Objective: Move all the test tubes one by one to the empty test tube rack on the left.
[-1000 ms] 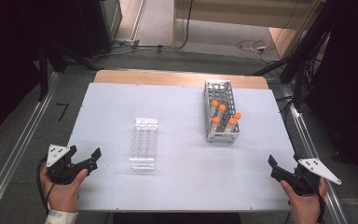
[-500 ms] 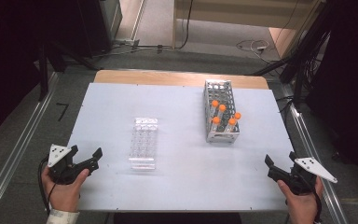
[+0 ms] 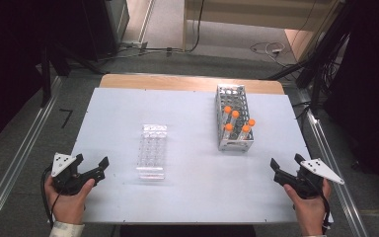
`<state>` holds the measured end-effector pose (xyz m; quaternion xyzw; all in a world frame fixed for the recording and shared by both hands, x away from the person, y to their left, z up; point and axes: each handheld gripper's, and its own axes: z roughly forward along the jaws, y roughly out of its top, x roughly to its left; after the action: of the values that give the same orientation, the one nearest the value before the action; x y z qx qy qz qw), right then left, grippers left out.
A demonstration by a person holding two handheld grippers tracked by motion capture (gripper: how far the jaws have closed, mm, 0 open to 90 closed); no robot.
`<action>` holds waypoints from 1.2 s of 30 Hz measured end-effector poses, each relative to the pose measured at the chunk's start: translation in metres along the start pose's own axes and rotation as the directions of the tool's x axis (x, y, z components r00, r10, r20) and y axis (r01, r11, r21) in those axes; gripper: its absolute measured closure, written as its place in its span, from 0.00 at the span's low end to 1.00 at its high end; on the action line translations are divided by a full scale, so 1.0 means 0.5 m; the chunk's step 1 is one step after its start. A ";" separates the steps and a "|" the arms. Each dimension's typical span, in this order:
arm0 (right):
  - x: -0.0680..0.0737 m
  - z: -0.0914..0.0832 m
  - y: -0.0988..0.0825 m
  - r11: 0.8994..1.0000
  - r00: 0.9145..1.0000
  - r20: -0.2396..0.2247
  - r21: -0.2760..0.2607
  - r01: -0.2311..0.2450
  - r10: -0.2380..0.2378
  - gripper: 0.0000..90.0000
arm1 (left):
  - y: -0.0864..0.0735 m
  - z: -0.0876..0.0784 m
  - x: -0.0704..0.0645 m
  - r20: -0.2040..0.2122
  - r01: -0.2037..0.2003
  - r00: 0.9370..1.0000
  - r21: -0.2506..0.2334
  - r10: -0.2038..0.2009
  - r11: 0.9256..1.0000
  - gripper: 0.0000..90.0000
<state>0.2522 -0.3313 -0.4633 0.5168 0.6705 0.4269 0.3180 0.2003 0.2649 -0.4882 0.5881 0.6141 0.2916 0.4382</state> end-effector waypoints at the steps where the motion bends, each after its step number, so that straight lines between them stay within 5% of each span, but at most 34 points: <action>1: 0.003 0.003 0.002 1.000 1.000 -0.004 -0.001 0.002 -0.002 0.14 | 0.000 0.000 0.000 -0.002 0.000 1.000 0.000 0.000 1.000 0.12; 21: 0.065 0.065 0.043 0.999 0.997 -0.065 -0.003 0.046 -0.046 0.19 | 0.000 -0.002 0.003 -0.001 0.007 1.000 -0.004 -0.007 1.000 0.12; 30: 0.106 0.110 0.059 0.997 0.990 -0.115 -0.002 0.076 -0.076 0.32 | 0.000 -0.002 0.005 -0.005 0.012 1.000 -0.009 -0.012 1.000 0.12; 36: 0.132 0.137 0.070 0.996 0.986 -0.141 -0.015 0.083 -0.085 0.50 | -0.001 -0.004 0.009 -0.008 0.018 1.000 -0.012 -0.018 1.000 0.12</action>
<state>0.3092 -0.2475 -0.4603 0.4552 0.7107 0.4515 0.2896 0.1989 0.2696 -0.4887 0.5786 0.6196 0.2937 0.4416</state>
